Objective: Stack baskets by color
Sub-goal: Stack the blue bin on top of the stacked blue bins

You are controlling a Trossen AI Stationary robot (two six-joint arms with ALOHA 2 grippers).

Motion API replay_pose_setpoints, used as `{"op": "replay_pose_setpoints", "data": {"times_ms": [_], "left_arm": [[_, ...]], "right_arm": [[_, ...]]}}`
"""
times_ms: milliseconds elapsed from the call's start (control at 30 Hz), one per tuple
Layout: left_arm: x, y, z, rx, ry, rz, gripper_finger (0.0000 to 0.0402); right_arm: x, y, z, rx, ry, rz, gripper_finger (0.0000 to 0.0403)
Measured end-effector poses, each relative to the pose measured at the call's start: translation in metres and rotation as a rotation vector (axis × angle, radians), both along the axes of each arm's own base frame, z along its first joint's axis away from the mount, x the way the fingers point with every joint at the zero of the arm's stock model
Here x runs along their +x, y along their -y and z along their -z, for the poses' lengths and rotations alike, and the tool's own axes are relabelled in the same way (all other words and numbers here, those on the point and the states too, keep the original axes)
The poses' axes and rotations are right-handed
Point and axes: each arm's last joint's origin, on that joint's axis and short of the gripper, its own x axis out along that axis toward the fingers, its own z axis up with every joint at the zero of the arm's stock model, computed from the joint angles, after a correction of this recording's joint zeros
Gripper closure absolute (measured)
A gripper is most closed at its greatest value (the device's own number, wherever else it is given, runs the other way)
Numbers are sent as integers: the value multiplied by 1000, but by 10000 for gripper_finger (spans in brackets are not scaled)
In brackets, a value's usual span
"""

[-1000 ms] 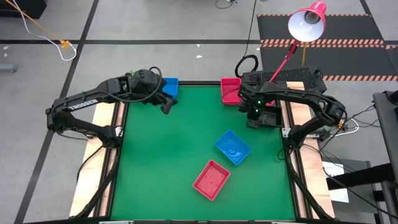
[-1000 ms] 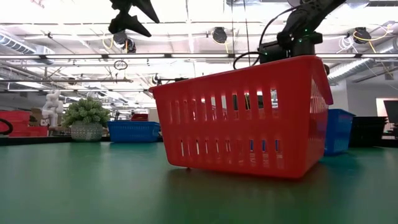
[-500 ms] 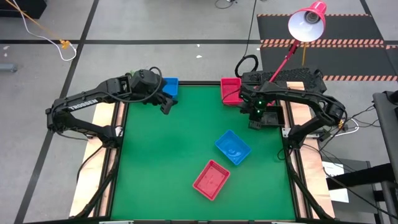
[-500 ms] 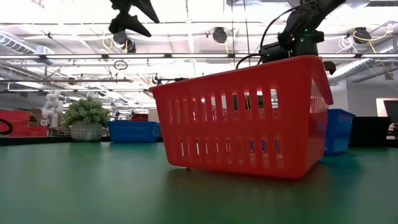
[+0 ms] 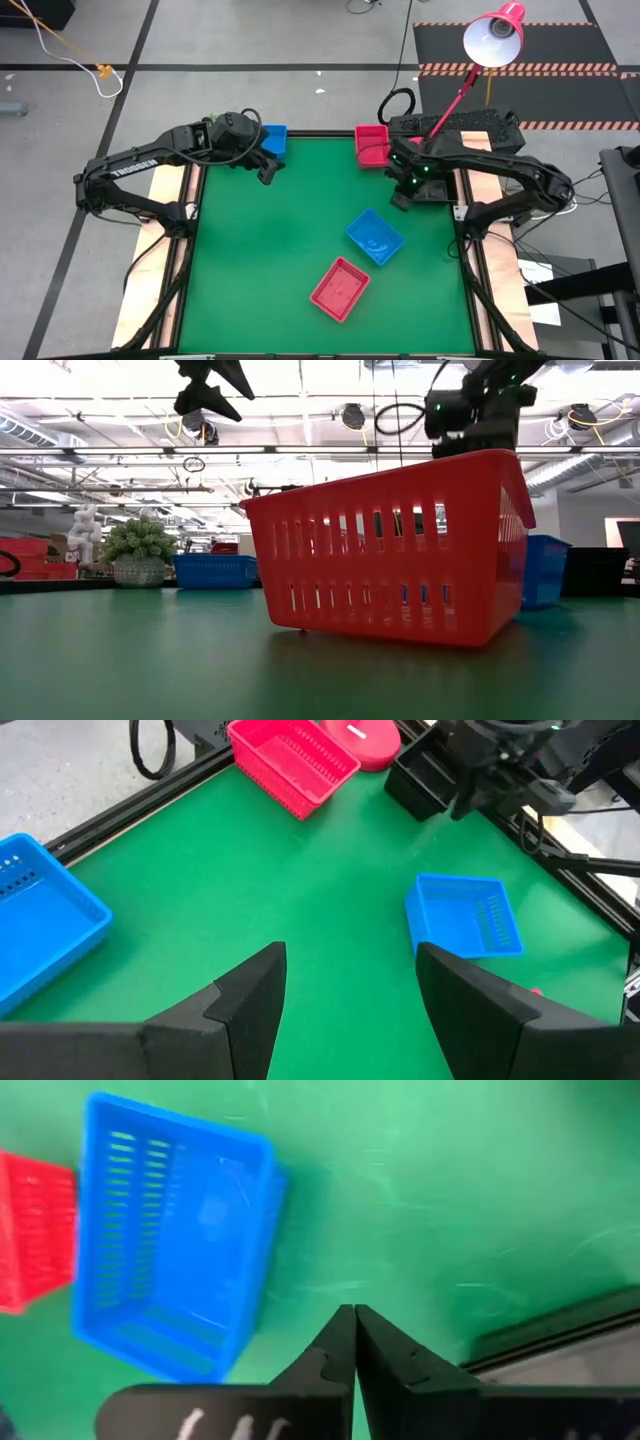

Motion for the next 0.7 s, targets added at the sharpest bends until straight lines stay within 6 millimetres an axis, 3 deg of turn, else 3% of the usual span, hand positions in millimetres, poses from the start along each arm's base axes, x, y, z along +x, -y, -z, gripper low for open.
{"op": "replay_pose_setpoints", "data": {"times_ms": [200,433,700], "left_arm": [[0,0,0,0,-1,0,176],[0,1,0,-31,8,-23,176],[4,12,0,-69,16,-10,176]], "right_arm": [[8,-27,-9,13,36,20,383],[24,-51,-9,-65,86,-47,315],[25,-76,-5,-24,53,-58,250]]}}
